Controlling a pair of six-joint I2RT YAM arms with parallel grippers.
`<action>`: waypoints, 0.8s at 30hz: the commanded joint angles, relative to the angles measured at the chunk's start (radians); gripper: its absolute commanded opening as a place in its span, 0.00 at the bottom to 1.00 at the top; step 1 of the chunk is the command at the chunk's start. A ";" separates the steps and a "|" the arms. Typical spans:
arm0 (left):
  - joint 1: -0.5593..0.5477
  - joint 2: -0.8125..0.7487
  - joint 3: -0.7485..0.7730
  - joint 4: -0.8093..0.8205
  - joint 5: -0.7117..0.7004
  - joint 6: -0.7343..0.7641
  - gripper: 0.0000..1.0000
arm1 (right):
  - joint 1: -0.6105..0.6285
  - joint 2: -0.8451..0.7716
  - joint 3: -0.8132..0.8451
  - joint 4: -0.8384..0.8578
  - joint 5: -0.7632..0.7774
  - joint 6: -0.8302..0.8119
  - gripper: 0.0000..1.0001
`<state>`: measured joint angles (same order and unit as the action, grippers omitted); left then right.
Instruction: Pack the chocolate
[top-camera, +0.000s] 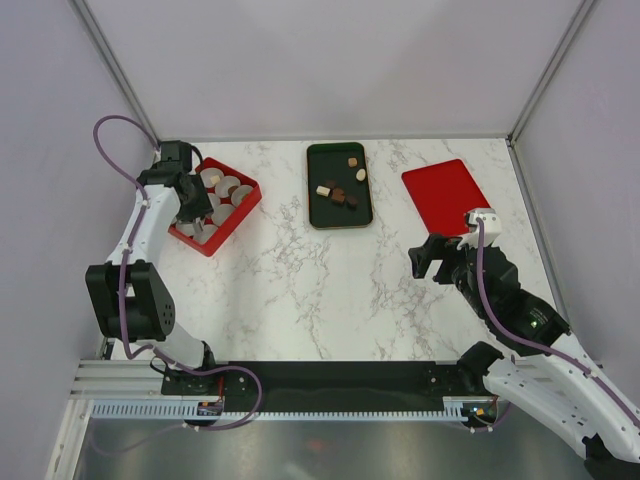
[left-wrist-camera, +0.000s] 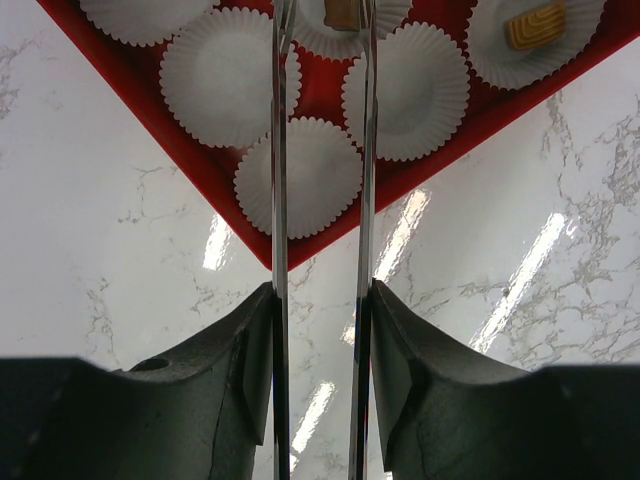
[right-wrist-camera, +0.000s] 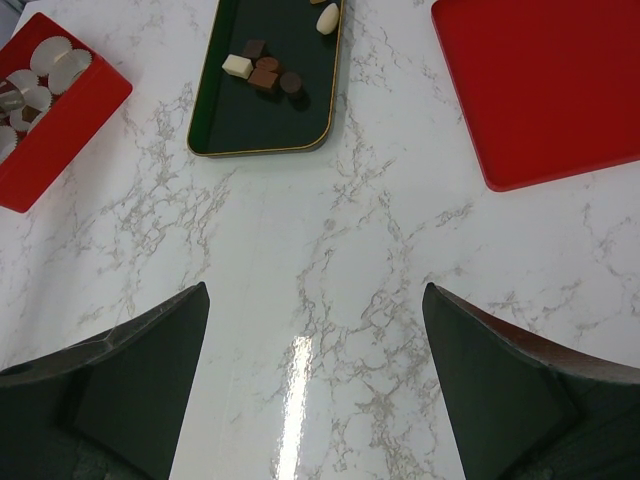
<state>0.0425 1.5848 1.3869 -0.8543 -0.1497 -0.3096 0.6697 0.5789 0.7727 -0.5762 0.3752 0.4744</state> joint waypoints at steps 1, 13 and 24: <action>-0.003 -0.054 0.040 0.023 -0.008 -0.008 0.47 | 0.001 -0.005 0.034 0.029 0.010 -0.002 0.97; -0.295 -0.158 0.155 -0.026 0.088 -0.005 0.47 | 0.002 0.006 0.039 0.026 -0.013 0.023 0.97; -0.671 0.053 0.242 0.029 0.070 -0.068 0.47 | 0.001 -0.005 0.051 -0.001 0.010 0.027 0.96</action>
<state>-0.5812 1.5707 1.5806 -0.8639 -0.0677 -0.3313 0.6697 0.5816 0.7780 -0.5819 0.3676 0.4938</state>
